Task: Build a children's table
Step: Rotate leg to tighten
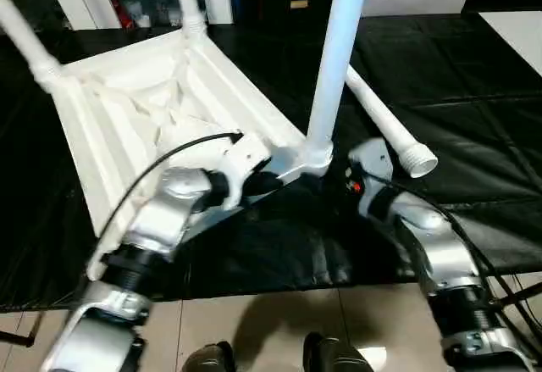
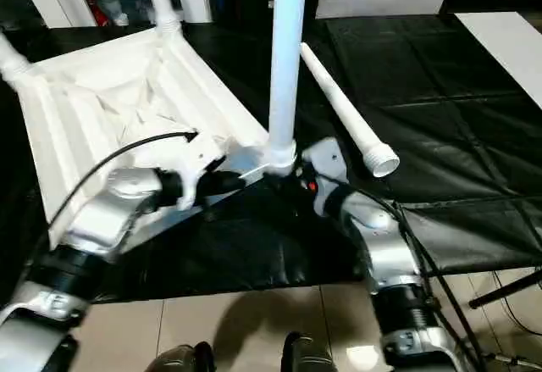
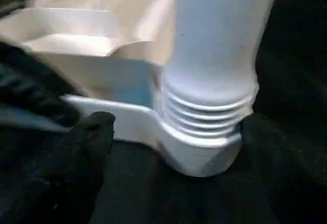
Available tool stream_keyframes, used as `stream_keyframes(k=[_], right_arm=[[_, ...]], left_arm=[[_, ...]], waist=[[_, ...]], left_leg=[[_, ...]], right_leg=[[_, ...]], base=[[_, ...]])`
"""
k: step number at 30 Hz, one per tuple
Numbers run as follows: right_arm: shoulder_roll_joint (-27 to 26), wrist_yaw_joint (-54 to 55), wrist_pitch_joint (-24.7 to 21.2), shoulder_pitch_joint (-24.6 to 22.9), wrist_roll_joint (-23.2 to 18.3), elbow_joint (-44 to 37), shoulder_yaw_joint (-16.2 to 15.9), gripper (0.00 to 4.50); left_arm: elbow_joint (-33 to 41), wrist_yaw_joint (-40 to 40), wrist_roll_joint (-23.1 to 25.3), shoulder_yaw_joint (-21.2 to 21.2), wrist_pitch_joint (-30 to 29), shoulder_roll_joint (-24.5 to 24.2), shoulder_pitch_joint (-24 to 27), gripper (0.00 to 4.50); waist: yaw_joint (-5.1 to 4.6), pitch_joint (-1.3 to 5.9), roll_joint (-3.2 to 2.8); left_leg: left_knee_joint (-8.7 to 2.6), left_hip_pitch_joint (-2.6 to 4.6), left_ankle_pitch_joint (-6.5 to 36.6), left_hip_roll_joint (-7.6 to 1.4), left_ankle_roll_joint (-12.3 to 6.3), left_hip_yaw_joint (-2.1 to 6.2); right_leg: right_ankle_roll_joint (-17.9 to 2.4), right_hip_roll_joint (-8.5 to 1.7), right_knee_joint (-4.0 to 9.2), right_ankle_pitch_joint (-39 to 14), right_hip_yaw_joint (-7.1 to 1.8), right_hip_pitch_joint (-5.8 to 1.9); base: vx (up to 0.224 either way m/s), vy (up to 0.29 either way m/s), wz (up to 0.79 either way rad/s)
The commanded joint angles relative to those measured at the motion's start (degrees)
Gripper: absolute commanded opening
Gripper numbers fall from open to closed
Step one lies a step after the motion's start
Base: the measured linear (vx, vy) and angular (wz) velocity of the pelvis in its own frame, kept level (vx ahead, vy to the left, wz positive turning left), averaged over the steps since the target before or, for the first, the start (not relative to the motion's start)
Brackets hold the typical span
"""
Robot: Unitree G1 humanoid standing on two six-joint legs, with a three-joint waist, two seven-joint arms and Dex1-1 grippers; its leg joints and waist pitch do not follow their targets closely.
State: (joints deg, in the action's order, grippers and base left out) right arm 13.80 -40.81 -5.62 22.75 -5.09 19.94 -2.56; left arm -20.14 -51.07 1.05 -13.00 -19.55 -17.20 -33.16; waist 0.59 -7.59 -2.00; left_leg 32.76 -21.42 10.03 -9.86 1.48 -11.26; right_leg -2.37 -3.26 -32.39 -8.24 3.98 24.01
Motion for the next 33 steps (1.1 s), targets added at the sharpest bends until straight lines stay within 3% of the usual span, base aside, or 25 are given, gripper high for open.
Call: stream_keyframes(k=[1, 2, 4, 9, 12, 17, 18, 21, 22, 33], right_arm=[[1.38, -3.31, 1.33, 0.77, -1.39, -1.40, 0.19, 4.44], [4.02, -7.41, 2.38, 1.12, -2.16, -1.20, 0.03, 4.44], [5.93, -11.73, 2.13, 1.59, -3.85, -1.04, -0.06, 4.44], [8.21, -18.40, 1.50, 2.32, -6.08, -1.55, -0.95, 4.44], [10.23, -25.20, 1.93, 4.69, -6.18, -0.42, -3.39, 4.44], [10.12, -29.24, 2.80, 6.73, -6.51, 2.35, -5.32, 4.16], [10.08, -30.15, 2.80, 7.26, -6.58, 3.30, -5.61, 4.01], [9.95, -31.98, 3.16, 8.59, -6.47, 5.53, -6.26, 3.81], [9.85, -32.35, 3.31, 8.95, -6.38, 6.02, -6.47, 3.70], [8.71, -33.56, 4.85, 10.96, -5.88, 9.45, -7.56, 2.75]], left_arm=[[0.01, -3.45, -0.10, -1.43, 2.13, -1.16, 0.47, 0.00], [-0.16, -7.35, -0.94, -1.96, 4.35, -2.95, 0.76, 0.00], [0.07, -11.83, -2.03, -2.63, 5.70, -4.77, 1.11, 0.00], [-0.64, -17.33, -1.96, -4.35, 8.98, -7.55, 1.08, 0.00], [-3.08, -23.33, -0.98, -6.45, 13.15, -10.94, -0.08, 0.00], [-3.74, -26.09, -1.80, -6.72, 14.23, -11.45, -1.10, 0.00], [-3.99, -26.67, -2.03, -6.73, 14.65, -11.39, -1.31, 0.00], [-4.64, -27.29, -2.10, -7.17, 15.53, -11.17, -1.73, 0.00], [-4.87, -27.42, -2.14, -7.26, 15.76, -11.12, -1.80, 0.00], [-5.85, -27.87, -1.68, -7.47, 16.81, -11.07, -1.85, 0.00]], waist=[[0.43, 4.49, 0.27], [0.47, 4.42, 0.12], [0.68, 4.59, 0.46], [1.87, 4.77, 0.26], [2.43, 4.78, 0.55], [2.85, 4.55, 0.40], [2.81, 4.59, 0.59], [2.85, 4.64, 0.60], [2.84, 4.61, 0.89], [2.91, 4.57, 0.82]], left_leg=[[-3.17, 0.83, 9.72, -3.18, -6.81, 1.69], [-3.22, 0.93, 9.63, -3.36, -6.50, 1.65], [-3.13, 0.91, 9.04, -3.28, -6.92, 1.61], [-2.96, 1.11, 7.31, -3.56, -7.85, 1.30], [-2.96, 1.03, 7.10, -3.55, -7.82, 1.31], [-3.09, 1.12, 9.58, -3.62, -5.46, 1.42], [-3.09, 1.11, 9.77, -3.58, -5.22, 1.38], [-3.04, 1.02, 9.59, -3.53, -5.08, 1.40], [-3.05, 1.00, 9.53, -3.53, -5.22, 1.39], [-3.01, 0.95, 9.29, -3.55, -5.40, 1.42]], right_leg=[[-11.60, -4.94, 3.63, -16.95, -2.89, -3.43], [-11.98, -4.92, 3.57, -16.42, -2.97, -3.27], [-12.48, -4.96, 3.27, -15.00, -3.03, -3.43], [-13.76, -4.90, 2.75, -11.82, -3.01, -3.21], [-13.49, -5.01, 2.60, -12.48, -3.03, -3.24], [-12.45, -5.30, 2.98, -17.79, -3.15, -3.12], [-12.40, -5.26, 3.05, -17.98, -3.16, -3.10], [-12.58, -5.21, 2.93, -17.64, -3.17, -3.15], [-12.54, -5.23, 2.98, -17.67, -3.17, -3.14], [-12.40, -5.27, 2.84, -18.14, -3.18, -3.03]], base=[[0.000, 0.000, 0.00], [0.000, 0.000, 0.00], [0.000, 0.000, 0.00], [0.000, 0.000, 0.00], [0.000, 0.000, 0.00], [0.000, 0.000, 0.00], [0.000, 0.000, 0.00], [0.000, 0.000, 0.00], [0.000, 0.000, 0.00], [0.000, 0.000, 0.00]])
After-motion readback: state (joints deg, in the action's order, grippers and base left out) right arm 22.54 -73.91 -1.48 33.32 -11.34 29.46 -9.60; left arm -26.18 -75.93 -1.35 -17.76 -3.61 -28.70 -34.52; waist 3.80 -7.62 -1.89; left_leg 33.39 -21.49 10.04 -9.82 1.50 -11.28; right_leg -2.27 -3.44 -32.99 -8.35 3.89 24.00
